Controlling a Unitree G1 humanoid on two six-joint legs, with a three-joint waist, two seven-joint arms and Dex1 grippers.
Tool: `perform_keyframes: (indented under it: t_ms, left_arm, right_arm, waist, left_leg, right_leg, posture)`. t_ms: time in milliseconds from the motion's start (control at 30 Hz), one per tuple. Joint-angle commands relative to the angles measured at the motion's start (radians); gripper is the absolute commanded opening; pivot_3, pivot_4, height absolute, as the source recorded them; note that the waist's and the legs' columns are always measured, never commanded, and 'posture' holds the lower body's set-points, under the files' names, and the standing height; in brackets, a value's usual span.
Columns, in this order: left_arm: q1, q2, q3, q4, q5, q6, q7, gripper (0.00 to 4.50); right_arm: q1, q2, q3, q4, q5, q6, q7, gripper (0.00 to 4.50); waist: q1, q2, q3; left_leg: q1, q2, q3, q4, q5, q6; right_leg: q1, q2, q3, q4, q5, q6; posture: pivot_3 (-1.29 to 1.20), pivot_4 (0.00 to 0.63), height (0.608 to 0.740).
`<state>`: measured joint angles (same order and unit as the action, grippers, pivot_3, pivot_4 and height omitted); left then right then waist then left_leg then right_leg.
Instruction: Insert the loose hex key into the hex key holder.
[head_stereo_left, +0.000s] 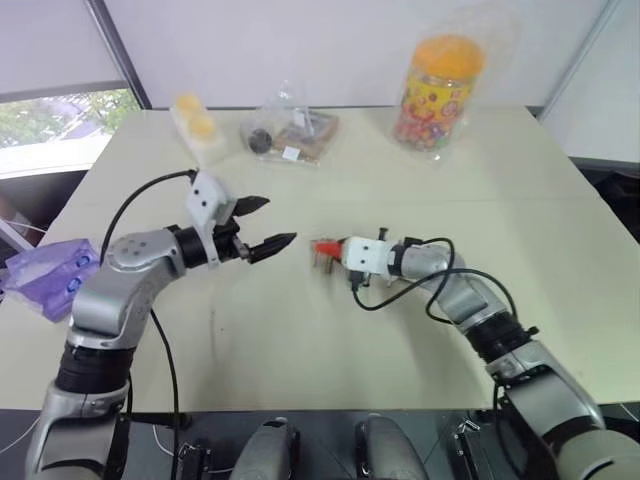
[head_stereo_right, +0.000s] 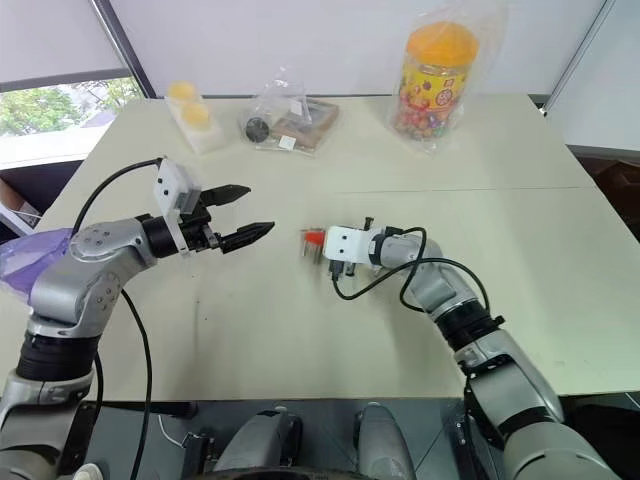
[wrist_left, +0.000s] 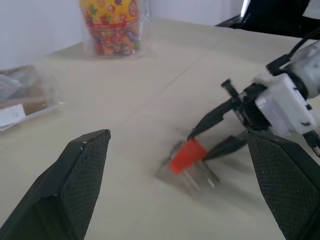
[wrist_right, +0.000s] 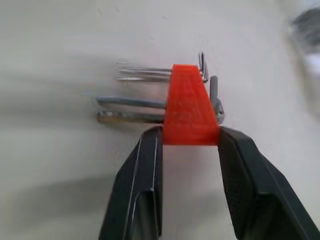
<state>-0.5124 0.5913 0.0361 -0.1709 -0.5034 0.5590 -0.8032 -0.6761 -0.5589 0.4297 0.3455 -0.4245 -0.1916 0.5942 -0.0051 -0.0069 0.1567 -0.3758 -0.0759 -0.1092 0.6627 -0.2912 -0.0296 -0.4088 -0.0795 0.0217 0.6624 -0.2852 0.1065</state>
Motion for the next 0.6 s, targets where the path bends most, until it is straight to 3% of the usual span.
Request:
perform_keyframes:
  t_ms: [33, 200, 300, 600]
  left_arm:
    - [-0.064, -0.015, 0.015, 0.023, -0.03, 0.012, -0.015, 4.5]
    - [-0.153, -0.04, 0.007, 0.088, -0.053, 0.042, -0.05, 4.5]
    - [-0.194, -0.048, -0.002, 0.115, -0.067, 0.061, -0.082, 4.5]
    - [-0.246, -0.074, -0.016, 0.167, -0.069, 0.071, -0.14, 4.5]
  right_arm:
    - [-0.038, -0.07, -0.015, -0.043, -0.13, -0.105, -0.119, 1.0]
    - [-0.075, -0.142, -0.046, -0.103, -0.238, -0.243, -0.265, 1.0]
    - [-0.083, -0.153, -0.085, -0.162, -0.216, -0.309, -0.302, 1.0]
    - [-0.092, -0.146, -0.15, -0.247, -0.175, -0.473, -0.348, 1.0]
  waist:
    - [-0.006, -0.001, 0.0]
    - [-0.02, -0.001, 0.001]
    - [-0.028, -0.001, 0.001]
    - [-0.033, -0.001, 0.001]
  left_leg:
    - [-0.001, 0.0, 0.0, 0.0, 0.0, 0.0]
    - [-0.007, 0.002, 0.002, -0.001, 0.001, -0.002]
    - [-0.015, 0.002, 0.002, 0.0, 0.003, -0.004]
    - [-0.015, 0.002, 0.002, 0.0, 0.003, -0.004]
  right_leg:
    - [-0.001, 0.0, 0.0, 0.0, 0.0, 0.0]
    - [-0.01, 0.0, 0.001, 0.001, 0.0, 0.0]
    - [-0.018, 0.001, 0.001, 0.003, 0.0, 0.0]
    - [-0.018, 0.001, 0.001, 0.003, 0.0, 0.0]
  posture:
    - [0.0, 0.15, 0.74]
    - [0.0, 0.15, 0.74]
    - [0.0, 0.15, 0.74]
    - [0.0, 0.15, 0.74]
